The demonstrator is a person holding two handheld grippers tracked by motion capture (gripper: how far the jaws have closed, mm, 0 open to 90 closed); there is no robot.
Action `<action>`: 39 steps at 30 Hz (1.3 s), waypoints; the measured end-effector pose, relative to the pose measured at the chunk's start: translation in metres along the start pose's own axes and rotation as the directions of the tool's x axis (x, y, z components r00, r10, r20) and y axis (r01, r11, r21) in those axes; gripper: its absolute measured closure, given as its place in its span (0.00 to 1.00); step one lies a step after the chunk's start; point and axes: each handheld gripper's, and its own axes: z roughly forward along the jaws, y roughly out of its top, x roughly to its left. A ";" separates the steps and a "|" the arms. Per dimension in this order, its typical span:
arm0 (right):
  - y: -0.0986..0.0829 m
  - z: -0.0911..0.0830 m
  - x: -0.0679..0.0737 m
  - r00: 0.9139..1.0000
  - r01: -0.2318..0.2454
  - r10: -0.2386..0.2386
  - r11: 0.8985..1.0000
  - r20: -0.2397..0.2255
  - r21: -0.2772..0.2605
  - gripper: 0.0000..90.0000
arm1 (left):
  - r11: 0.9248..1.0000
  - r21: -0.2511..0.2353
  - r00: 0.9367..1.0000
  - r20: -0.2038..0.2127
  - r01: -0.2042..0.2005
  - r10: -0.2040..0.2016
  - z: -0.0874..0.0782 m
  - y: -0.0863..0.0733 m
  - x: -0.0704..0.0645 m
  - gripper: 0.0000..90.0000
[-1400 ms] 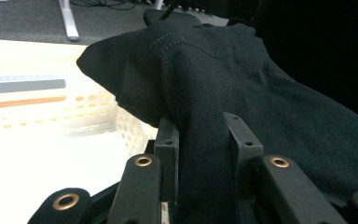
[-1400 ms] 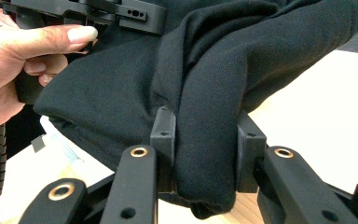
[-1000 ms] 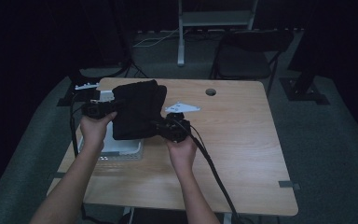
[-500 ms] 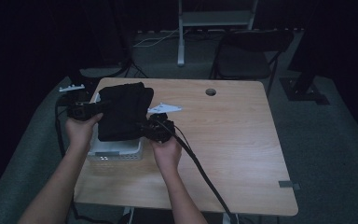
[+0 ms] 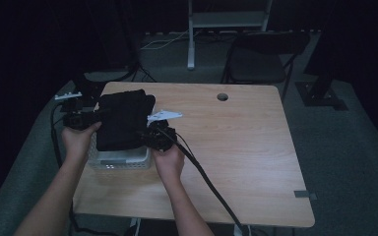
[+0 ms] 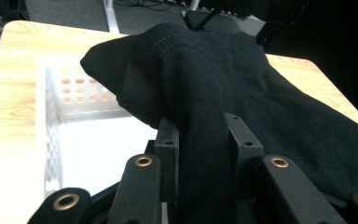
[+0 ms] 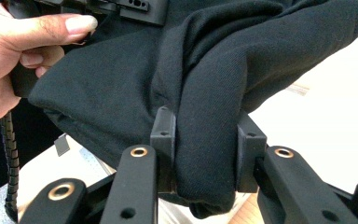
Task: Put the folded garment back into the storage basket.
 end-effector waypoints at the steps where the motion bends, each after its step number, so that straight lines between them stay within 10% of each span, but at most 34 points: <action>1: 0.000 0.001 0.000 1.000 0.002 -0.002 1.000 -0.003 -0.002 0.75 | 1.000 0.001 1.000 -0.001 0.000 0.000 -0.001 0.000 0.001 0.79; 39: 0.002 0.031 0.009 0.999 0.040 -0.042 0.998 0.027 0.057 0.75 | 0.999 0.052 0.998 -0.056 -0.013 0.016 0.008 -0.005 0.022 0.79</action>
